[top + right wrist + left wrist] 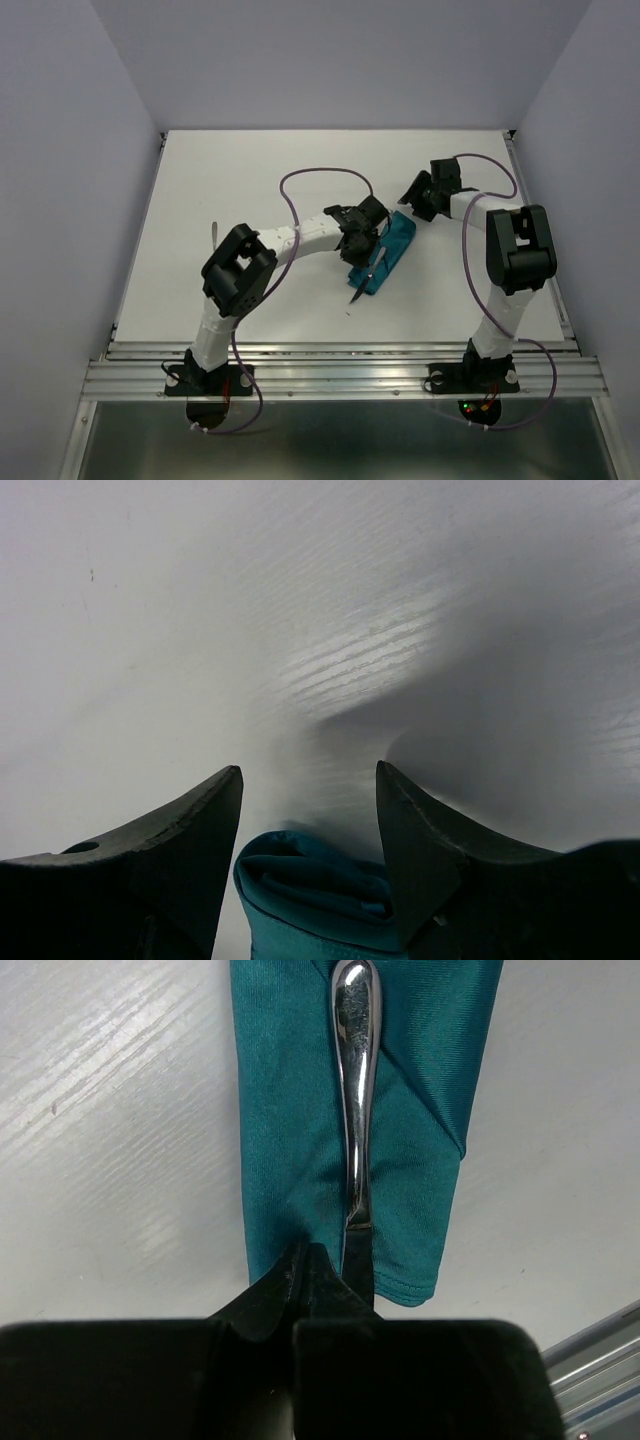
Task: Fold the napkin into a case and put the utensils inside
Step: Pick up the knife from the folded napkin.
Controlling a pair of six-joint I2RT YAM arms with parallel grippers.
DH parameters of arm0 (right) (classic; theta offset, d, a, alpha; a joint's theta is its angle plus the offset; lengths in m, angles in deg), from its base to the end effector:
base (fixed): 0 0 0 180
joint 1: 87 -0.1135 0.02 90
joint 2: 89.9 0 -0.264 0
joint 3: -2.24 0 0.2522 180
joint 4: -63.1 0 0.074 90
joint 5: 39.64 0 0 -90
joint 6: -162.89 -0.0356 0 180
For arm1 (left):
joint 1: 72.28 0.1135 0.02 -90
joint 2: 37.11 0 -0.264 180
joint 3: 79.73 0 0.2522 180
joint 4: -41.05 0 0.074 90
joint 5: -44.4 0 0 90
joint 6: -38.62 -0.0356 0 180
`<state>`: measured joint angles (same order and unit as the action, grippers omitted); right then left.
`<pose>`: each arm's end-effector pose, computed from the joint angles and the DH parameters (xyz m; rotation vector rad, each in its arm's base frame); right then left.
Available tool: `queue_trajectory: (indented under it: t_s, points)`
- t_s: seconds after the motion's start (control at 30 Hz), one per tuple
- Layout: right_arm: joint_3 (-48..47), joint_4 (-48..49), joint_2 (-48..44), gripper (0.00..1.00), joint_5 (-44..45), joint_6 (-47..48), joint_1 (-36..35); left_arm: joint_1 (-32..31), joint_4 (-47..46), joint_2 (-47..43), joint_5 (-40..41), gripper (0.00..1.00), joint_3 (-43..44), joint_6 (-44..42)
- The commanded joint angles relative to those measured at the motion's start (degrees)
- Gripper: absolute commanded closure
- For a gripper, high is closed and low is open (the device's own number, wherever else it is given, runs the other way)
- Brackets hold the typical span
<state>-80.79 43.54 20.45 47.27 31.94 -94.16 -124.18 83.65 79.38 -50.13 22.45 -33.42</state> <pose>0.4073 0.0531 0.1653 0.6835 2.3397 0.4526 0.2705 -0.3495 0.1957 0.8066 2.5360 -0.5389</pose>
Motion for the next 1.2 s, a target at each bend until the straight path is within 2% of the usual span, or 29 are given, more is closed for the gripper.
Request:
queue_trajectory:
  t_s: [0.0, 0.03, 0.1, 0.13, 0.17, 0.23, 0.3, 0.4, 0.53, 0.87, 0.9, 1.17]
  points:
    - [0.46, 2.55, -0.48, 0.39, -0.77, 0.08, 0.30, -1.62, -0.10, -3.54, -0.74, 1.00, 0.17, 0.59]
    - [0.46, 2.64, -0.57, 0.39, -0.77, 0.17, 0.30, -1.97, -0.10, -3.55, -0.74, 1.00, 0.35, 0.68]
    - [0.72, 2.64, -0.83, 0.39, -0.95, 0.08, 0.30, -2.41, -0.01, -3.37, 0.22, 0.92, 0.61, 1.11]
    - [0.89, 2.64, -0.83, 0.39, -0.95, 0.17, 0.30, -2.50, 0.25, -3.11, 0.49, 0.86, 0.96, 1.46]
    - [1.24, 2.73, -0.92, 0.38, -1.04, 0.17, 0.30, -2.77, 0.86, -2.50, 1.19, 0.74, 1.83, 1.99]
    - [1.51, 2.81, -0.92, 0.38, -1.04, 0.26, 0.30, -2.94, 2.18, -1.36, 1.89, 0.62, 3.41, 2.17]
    - [1.95, 2.99, -0.92, 0.38, -1.04, 0.34, 0.30, -3.29, 3.06, -0.56, 3.03, 0.56, 4.65, 2.35]
    - [2.21, 3.34, -0.83, 0.38, -1.30, 0.26, 0.30, -3.30, 4.38, 0.93, 3.57, 0.55, 6.58, 2.26]
    - [2.39, 3.52, -0.83, 0.38, -1.56, 0.26, 0.30, -3.38, 5.34, 3.04, 3.92, 0.46, 9.48, 2.26]
    - [2.39, 3.52, -0.39, 0.38, -1.83, 0.26, 0.30, -3.65, 8.86, 8.31, 3.92, 0.47, 15.11, 1.47]
    - [2.48, 3.60, -0.31, 0.38, -1.83, 0.26, 0.30, -3.65, 9.13, 8.67, 5.75, 0.47, 15.37, 1.38]
    - [2.83, 3.78, -0.13, 0.38, -1.65, 0.17, 0.30, -3.91, 11.24, 11.48, 7.87, 0.58, 17.22, 1.73]
